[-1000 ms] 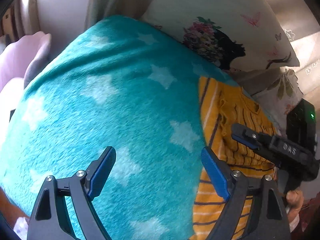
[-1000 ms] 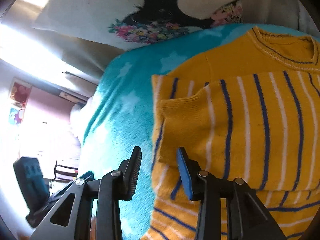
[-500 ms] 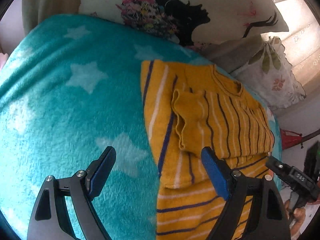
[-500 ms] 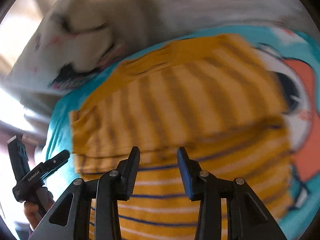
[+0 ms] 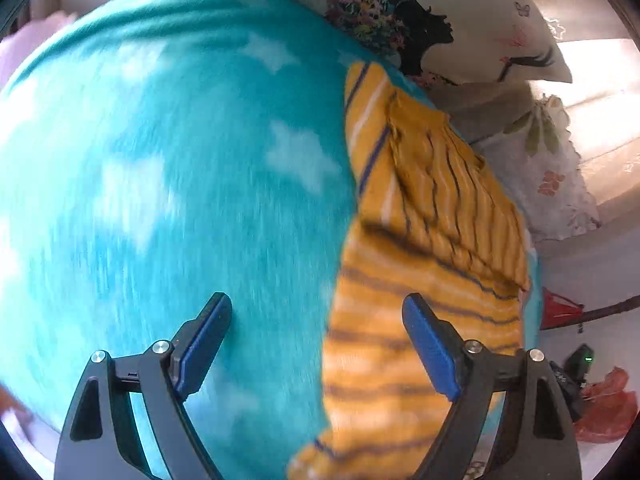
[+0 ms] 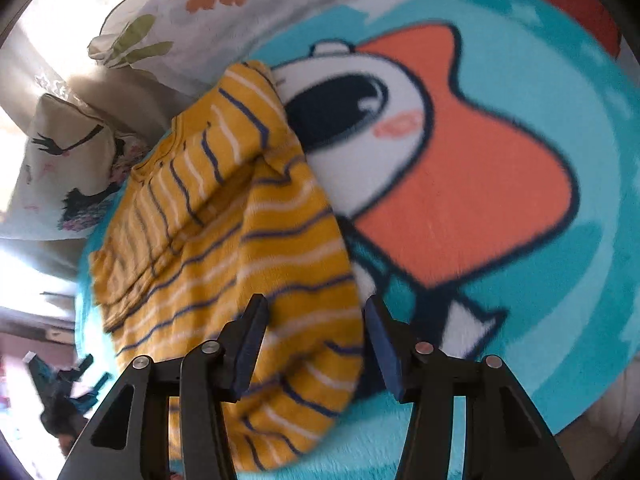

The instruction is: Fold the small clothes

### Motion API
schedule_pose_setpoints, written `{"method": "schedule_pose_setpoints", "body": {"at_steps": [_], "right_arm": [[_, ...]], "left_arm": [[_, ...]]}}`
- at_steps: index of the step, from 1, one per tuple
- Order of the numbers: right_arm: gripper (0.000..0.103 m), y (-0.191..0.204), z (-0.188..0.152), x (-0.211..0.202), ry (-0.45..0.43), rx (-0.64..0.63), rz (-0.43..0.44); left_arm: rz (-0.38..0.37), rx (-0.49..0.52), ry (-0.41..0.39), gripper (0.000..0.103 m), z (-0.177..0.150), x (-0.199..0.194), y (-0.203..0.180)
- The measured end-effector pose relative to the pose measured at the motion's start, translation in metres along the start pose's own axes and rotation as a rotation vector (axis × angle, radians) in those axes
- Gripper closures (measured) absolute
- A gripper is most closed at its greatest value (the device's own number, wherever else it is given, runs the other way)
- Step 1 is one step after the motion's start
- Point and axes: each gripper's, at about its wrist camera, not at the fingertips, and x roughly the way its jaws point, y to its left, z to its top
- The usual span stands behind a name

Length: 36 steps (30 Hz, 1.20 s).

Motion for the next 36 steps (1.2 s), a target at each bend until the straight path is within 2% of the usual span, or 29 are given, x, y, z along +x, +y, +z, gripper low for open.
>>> {"method": "schedule_pose_setpoints", "body": {"at_steps": [4, 8, 11, 16, 17, 18, 19, 20, 22, 24, 27, 29, 30, 31, 32, 33, 34, 36], "right_arm": [[0.048, -0.022, -0.021, 0.002, 0.101, -0.015, 0.137], [0.046, -0.017, -0.048, 0.003, 0.179, -0.103, 0.244], [0.041, -0.001, -0.063, 0.008, 0.203, -0.195, 0.287], [0.04, 0.045, -0.076, 0.027, 0.196, -0.334, 0.315], [0.041, 0.052, -0.078, 0.03, 0.186, -0.361, 0.308], [0.049, 0.06, -0.08, 0.032, 0.176, -0.389, 0.295], [0.058, 0.066, -0.082, 0.033, 0.171, -0.415, 0.271], [0.082, 0.07, -0.082, 0.034, 0.176, -0.435, 0.254], [0.09, 0.066, -0.077, 0.032, 0.197, -0.414, 0.284], [0.094, 0.054, -0.072, 0.022, 0.215, -0.361, 0.332], [0.094, 0.028, -0.066, -0.02, 0.244, -0.29, 0.475], [0.094, 0.01, -0.064, -0.047, 0.238, -0.267, 0.526], [0.092, 0.0, -0.063, -0.056, 0.241, -0.248, 0.545], [0.091, -0.015, -0.061, -0.062, 0.244, -0.216, 0.557], [0.091, -0.03, -0.06, -0.066, 0.229, -0.187, 0.529], [0.086, -0.044, -0.06, -0.068, 0.203, -0.168, 0.465], [0.083, -0.06, -0.06, -0.066, 0.18, -0.151, 0.364], [0.082, -0.083, -0.063, -0.061, 0.166, -0.117, 0.248]], "left_arm": [[-0.062, -0.007, -0.013, 0.017, -0.045, -0.012, -0.003], [-0.134, 0.037, -0.015, 0.016, -0.083, -0.016, -0.016], [-0.099, 0.117, -0.05, 0.01, -0.1, -0.013, -0.032], [-0.071, 0.181, -0.054, 0.011, -0.105, 0.002, -0.059], [-0.06, 0.182, -0.038, 0.028, -0.104, 0.006, -0.064], [-0.039, 0.182, -0.006, 0.045, -0.103, 0.01, -0.068], [-0.009, 0.185, 0.026, 0.076, -0.103, 0.012, -0.069], [-0.005, 0.178, 0.046, 0.082, -0.102, 0.012, -0.07], [-0.069, 0.125, 0.064, 0.084, -0.1, 0.0, -0.067], [-0.128, 0.087, 0.067, 0.084, -0.101, -0.027, -0.068], [-0.151, 0.094, 0.018, 0.085, -0.105, -0.073, -0.074], [-0.158, 0.062, -0.006, 0.083, -0.105, -0.095, -0.067], [-0.143, 0.035, -0.03, 0.079, -0.106, -0.103, -0.059], [-0.126, 0.022, -0.045, 0.064, -0.106, -0.104, -0.055], [-0.089, 0.007, -0.072, 0.052, -0.108, -0.104, -0.046], [-0.059, -0.009, -0.083, 0.049, -0.111, -0.103, -0.039], [-0.037, -0.026, -0.082, 0.049, -0.112, -0.098, -0.034], [-0.012, -0.033, -0.069, 0.048, -0.119, -0.088, -0.026]]}}
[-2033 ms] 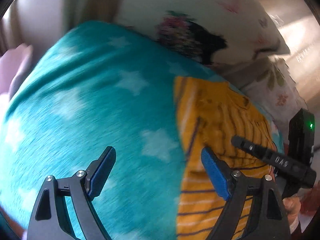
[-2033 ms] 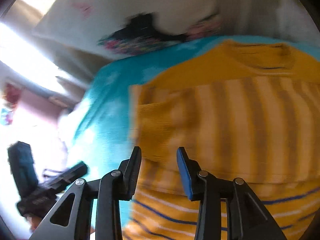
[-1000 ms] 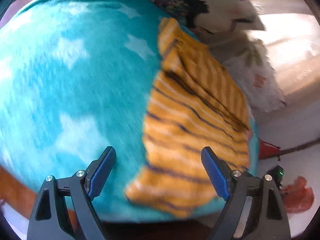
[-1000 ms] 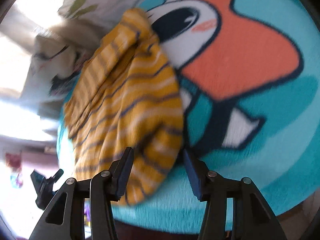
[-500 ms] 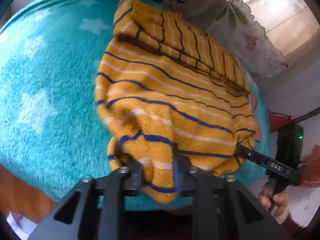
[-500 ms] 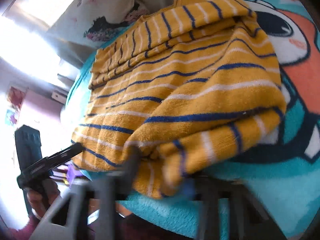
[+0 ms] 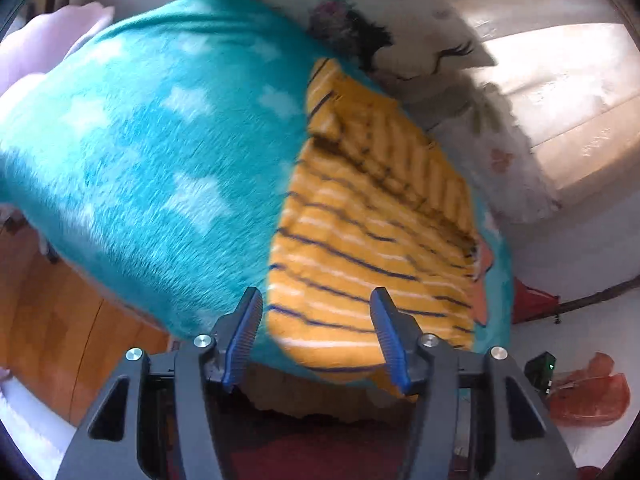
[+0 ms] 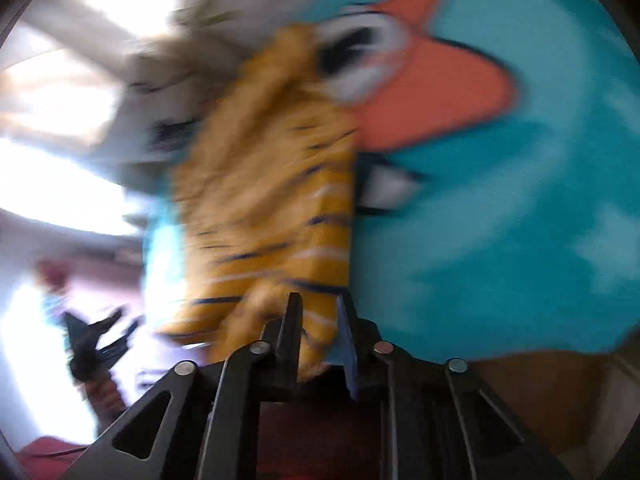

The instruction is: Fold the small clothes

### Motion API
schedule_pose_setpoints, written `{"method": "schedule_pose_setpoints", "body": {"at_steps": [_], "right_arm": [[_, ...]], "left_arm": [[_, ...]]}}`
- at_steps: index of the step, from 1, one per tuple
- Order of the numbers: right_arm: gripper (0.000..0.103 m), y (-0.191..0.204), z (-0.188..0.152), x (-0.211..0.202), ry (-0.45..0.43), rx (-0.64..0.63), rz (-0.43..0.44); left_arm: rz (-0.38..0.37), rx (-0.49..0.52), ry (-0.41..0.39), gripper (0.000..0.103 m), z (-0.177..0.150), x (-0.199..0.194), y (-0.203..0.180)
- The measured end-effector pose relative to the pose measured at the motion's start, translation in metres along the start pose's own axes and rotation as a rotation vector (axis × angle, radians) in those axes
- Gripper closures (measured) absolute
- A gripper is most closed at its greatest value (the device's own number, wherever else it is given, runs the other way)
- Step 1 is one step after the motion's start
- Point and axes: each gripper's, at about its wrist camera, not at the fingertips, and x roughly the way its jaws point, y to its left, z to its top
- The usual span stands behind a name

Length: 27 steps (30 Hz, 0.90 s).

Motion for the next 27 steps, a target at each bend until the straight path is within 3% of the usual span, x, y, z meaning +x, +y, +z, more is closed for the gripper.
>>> {"method": "schedule_pose_setpoints", "body": {"at_steps": [3, 5, 9, 11, 13, 15, 18, 19, 20, 21, 22, 24, 27], "right_arm": [[0.071, -0.011, -0.008, 0.006, 0.009, 0.057, 0.03], [0.054, -0.001, -0.011, 0.013, 0.023, 0.03, 0.047], [0.046, 0.023, -0.017, 0.038, 0.11, -0.06, 0.092], [0.045, 0.037, -0.02, 0.055, 0.16, -0.102, 0.083], [0.043, 0.045, -0.022, 0.071, 0.19, -0.133, 0.078], [0.035, 0.056, -0.019, 0.078, 0.188, -0.151, 0.093], [0.036, 0.079, -0.014, 0.09, 0.183, -0.203, 0.054], [0.042, 0.083, -0.014, 0.092, 0.182, -0.221, 0.047], [0.064, 0.084, -0.015, 0.093, 0.185, -0.228, 0.047], [0.082, 0.086, -0.016, 0.1, 0.203, -0.227, 0.04], [0.085, 0.081, -0.016, 0.101, 0.214, -0.222, 0.035], [0.093, 0.076, -0.014, 0.101, 0.206, -0.202, 0.05], [0.095, 0.074, -0.014, 0.085, 0.206, -0.182, 0.109]], "left_arm": [[0.036, 0.03, 0.019, 0.045, -0.007, 0.024, 0.001], [0.011, 0.034, 0.039, 0.04, -0.011, 0.034, 0.003], [-0.103, 0.051, 0.056, 0.03, -0.03, 0.047, -0.002], [-0.125, 0.071, 0.047, 0.022, -0.039, 0.049, -0.009], [-0.149, 0.095, 0.047, 0.021, -0.046, 0.053, -0.018], [-0.172, 0.113, 0.07, 0.021, -0.051, 0.061, -0.029], [-0.166, 0.169, 0.098, 0.021, -0.057, 0.07, -0.045], [-0.137, 0.179, 0.105, 0.03, -0.057, 0.074, -0.047], [-0.122, 0.167, 0.112, 0.059, -0.055, 0.077, -0.046], [-0.124, 0.137, 0.135, 0.076, -0.052, 0.082, -0.042], [-0.13, 0.092, 0.161, 0.09, -0.048, 0.085, -0.035], [-0.125, 0.053, 0.16, 0.09, -0.046, 0.078, -0.031], [-0.079, 0.164, 0.166, 0.096, -0.054, 0.043, -0.046]]}}
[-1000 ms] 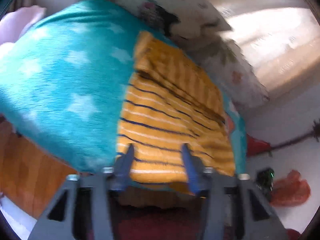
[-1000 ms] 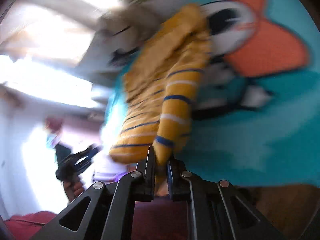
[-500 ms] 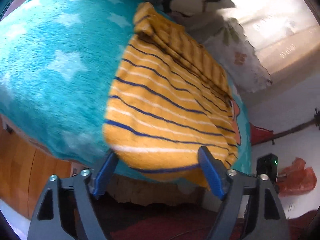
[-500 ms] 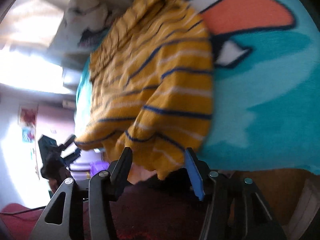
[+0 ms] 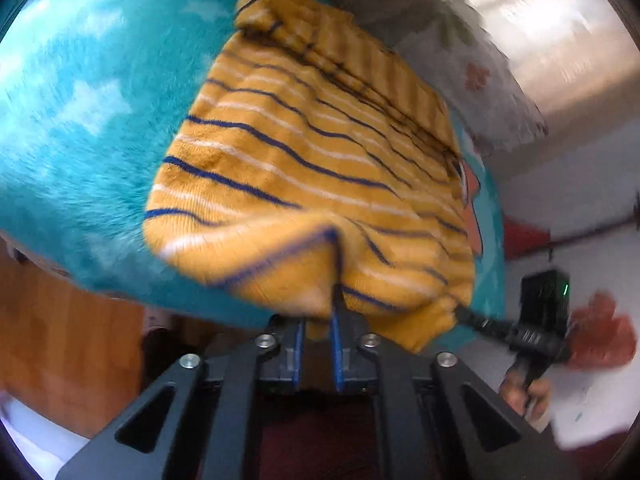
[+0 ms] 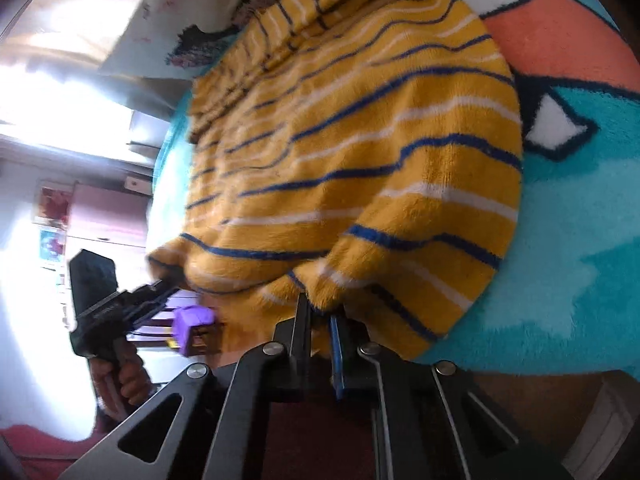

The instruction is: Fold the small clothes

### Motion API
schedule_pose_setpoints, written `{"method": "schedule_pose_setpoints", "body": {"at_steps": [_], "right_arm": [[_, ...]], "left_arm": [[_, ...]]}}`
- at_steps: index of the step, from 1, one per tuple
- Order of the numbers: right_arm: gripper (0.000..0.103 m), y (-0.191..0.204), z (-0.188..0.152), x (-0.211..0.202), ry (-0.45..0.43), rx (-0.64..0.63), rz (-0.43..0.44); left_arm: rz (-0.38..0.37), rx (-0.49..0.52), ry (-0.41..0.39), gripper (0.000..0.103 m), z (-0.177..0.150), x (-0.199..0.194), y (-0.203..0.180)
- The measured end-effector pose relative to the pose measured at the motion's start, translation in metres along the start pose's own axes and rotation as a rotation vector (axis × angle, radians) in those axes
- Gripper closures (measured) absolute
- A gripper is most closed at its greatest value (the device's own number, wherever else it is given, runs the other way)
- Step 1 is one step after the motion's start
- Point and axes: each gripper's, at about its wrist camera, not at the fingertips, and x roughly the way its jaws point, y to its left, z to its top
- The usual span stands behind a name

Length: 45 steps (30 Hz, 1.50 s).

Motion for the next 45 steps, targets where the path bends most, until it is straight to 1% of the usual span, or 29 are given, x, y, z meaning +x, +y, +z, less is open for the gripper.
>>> {"method": "schedule_pose_setpoints", "body": {"at_steps": [1, 2, 4, 5, 6, 7, 8, 9, 10, 11, 12, 13, 14, 15, 16, 17, 18, 19, 22, 23, 24, 26, 30, 34, 36, 38, 40, 43, 45], "right_arm": [[0.098, 0.002, -0.004, -0.01, 0.004, -0.007, 0.019], [0.098, 0.004, -0.009, -0.019, 0.006, -0.02, 0.025], [0.098, 0.003, -0.02, -0.039, 0.021, -0.042, 0.001], [0.098, -0.002, -0.024, -0.044, 0.037, -0.046, -0.017], [0.097, -0.006, -0.028, -0.046, 0.048, -0.052, -0.057], [0.096, -0.014, -0.033, -0.047, 0.056, -0.057, -0.134], [0.095, -0.022, -0.037, -0.046, 0.064, -0.048, -0.18], [0.095, -0.03, -0.039, -0.042, 0.074, -0.027, -0.206], [0.095, -0.038, -0.04, -0.038, 0.079, 0.002, -0.208], [0.089, -0.043, -0.041, -0.034, 0.075, 0.022, -0.202], [0.073, -0.044, -0.041, -0.029, 0.066, 0.032, -0.192], [0.065, -0.043, -0.04, -0.025, 0.06, 0.034, -0.18], [0.053, -0.041, -0.04, -0.022, 0.054, 0.032, -0.16], [0.049, -0.037, -0.038, -0.017, 0.045, 0.029, -0.128], [0.047, -0.036, -0.037, -0.014, 0.043, 0.027, -0.105], [0.045, -0.034, -0.037, -0.011, 0.045, 0.024, -0.089], [0.041, -0.032, -0.035, -0.007, 0.047, 0.019, -0.082], [0.04, -0.03, -0.034, -0.005, 0.046, 0.01, -0.087], [0.04, -0.023, -0.025, 0.003, 0.03, -0.014, -0.102], [0.04, -0.021, -0.022, 0.004, 0.025, -0.018, -0.101], [0.037, -0.016, -0.017, 0.009, 0.022, -0.016, -0.098], [0.035, -0.015, -0.013, 0.016, 0.037, -0.006, -0.085], [0.035, -0.022, -0.022, 0.031, 0.103, 0.017, -0.065], [0.035, -0.031, -0.019, 0.036, 0.095, 0.058, -0.04], [0.035, -0.038, -0.018, 0.04, 0.093, 0.09, -0.018], [0.035, -0.045, -0.02, 0.041, 0.098, 0.117, 0.005], [0.036, -0.048, -0.023, 0.041, 0.095, 0.133, 0.021], [0.036, -0.05, -0.026, 0.038, 0.093, 0.143, 0.026], [0.036, -0.049, -0.028, 0.035, 0.094, 0.135, 0.018]], "left_arm": [[0.024, 0.041, -0.002, 0.096, -0.005, -0.012, -0.006], [0.039, 0.065, 0.002, 0.095, -0.01, -0.019, -0.008], [0.065, 0.088, 0.041, 0.095, -0.024, -0.029, -0.007], [0.1, 0.085, 0.053, 0.095, -0.03, -0.03, -0.002], [0.162, 0.08, 0.062, 0.095, -0.036, -0.027, 0.005], [0.193, 0.068, 0.068, 0.095, -0.038, -0.024, 0.01], [0.213, 0.042, 0.071, 0.095, -0.04, -0.021, 0.019], [0.214, 0.006, 0.063, 0.094, -0.04, -0.019, 0.029], [0.207, -0.026, 0.047, 0.088, -0.04, -0.018, 0.037], [0.201, -0.052, 0.028, 0.077, -0.039, -0.016, 0.043], [0.193, -0.072, 0.005, 0.07, -0.038, -0.015, 0.049], [0.183, -0.08, -0.013, 0.056, -0.038, -0.015, 0.051], [0.169, -0.091, -0.032, 0.049, -0.037, -0.013, 0.054], [0.147, -0.102, -0.05, 0.047, -0.036, -0.011, 0.057], [0.122, -0.112, -0.062, 0.043, -0.036, -0.009, 0.06], [0.097, -0.125, -0.068, 0.039, -0.034, -0.005, 0.064], [0.087, -0.136, -0.071, 0.038, -0.033, -0.002, 0.064], [0.08, -0.145, -0.08, 0.037, -0.031, 0.003, 0.065], [0.074, -0.134, -0.094, 0.031, -0.026, 0.017, 0.071], [0.074, -0.132, -0.094, 0.031, -0.026, 0.021, 0.072], [0.068, -0.129, -0.089, 0.031, -0.025, 0.024, 0.074], [0.057, -0.124, -0.078, 0.03, -0.024, 0.032, 0.076], [0.035, -0.122, -0.063, 0.03, -0.026, 0.042, 0.074], [0.016, -0.161, -0.06, 0.03, -0.024, 0.051, 0.077], [0.016, -0.172, -0.061, 0.03, -0.025, 0.053, 0.08], [0.021, -0.174, -0.06, 0.025, -0.027, 0.052, 0.084], [0.019, -0.179, -0.061, 0.025, -0.028, 0.052, 0.087], [0.03, -0.174, -0.07, 0.025, -0.032, 0.048, 0.09], [0.041, -0.148, -0.076, 0.024, -0.036, 0.046, 0.09]]}}
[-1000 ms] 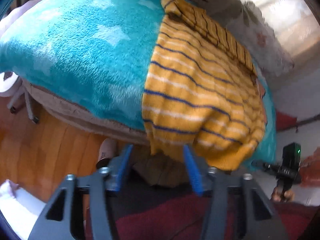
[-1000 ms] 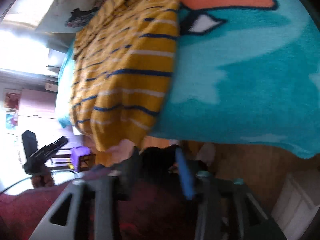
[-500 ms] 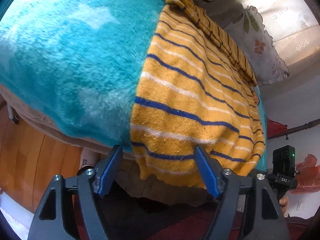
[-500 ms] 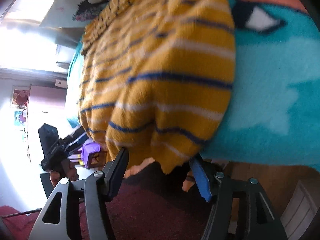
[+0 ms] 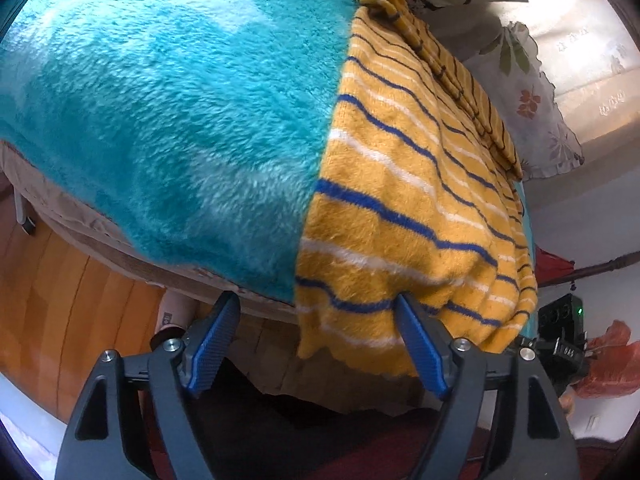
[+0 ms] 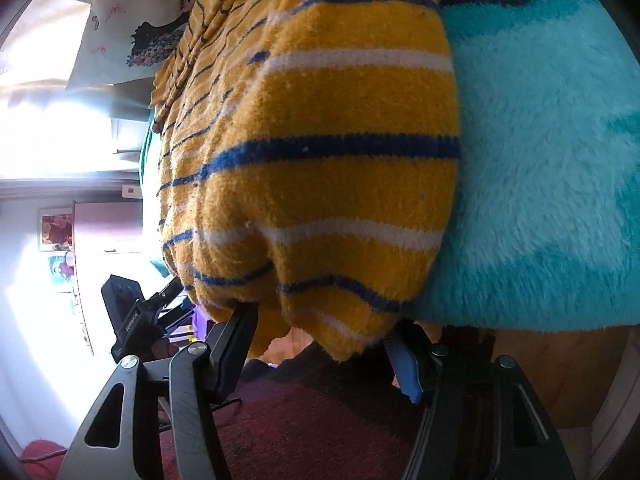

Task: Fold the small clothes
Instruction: 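Fold the hem up toward the collar with both grippers and release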

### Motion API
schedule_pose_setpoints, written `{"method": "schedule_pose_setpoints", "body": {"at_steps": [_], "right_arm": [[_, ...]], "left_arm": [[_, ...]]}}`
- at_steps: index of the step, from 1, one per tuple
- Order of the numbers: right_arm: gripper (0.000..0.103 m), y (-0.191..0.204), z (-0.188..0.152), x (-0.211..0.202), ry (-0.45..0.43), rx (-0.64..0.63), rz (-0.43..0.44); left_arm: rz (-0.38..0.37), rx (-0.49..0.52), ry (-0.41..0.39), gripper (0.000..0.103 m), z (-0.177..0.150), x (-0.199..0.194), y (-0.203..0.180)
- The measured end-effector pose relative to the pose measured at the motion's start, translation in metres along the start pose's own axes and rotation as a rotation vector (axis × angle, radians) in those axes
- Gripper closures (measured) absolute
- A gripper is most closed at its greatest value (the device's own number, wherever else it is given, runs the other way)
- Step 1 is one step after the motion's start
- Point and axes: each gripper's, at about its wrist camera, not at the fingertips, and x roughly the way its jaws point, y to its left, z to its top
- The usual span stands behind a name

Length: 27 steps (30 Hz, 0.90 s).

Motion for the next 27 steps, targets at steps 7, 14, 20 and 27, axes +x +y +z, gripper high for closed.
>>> {"method": "schedule_pose_setpoints", "body": {"at_steps": [7, 14, 20, 27], "right_arm": [[0.036, 0.009, 0.006, 0.003, 0.027, -0.026, -0.05], [0.062, 0.013, 0.01, 0.01, 0.067, -0.04, -0.045], [0.092, 0.021, 0.003, 0.0, 0.086, -0.065, 0.004], [0.095, 0.044, 0.0, -0.034, 0.016, -0.13, 0.066]], "left_arm": [[-0.003, 0.086, -0.01, 0.022, -0.001, 0.016, -0.008], [-0.216, -0.081, 0.046, 0.079, -0.003, 0.019, 0.007], [-0.197, -0.057, 0.053, 0.091, -0.005, -0.014, -0.005], [-0.211, -0.015, -0.017, 0.091, 0.018, -0.068, -0.04]]}}
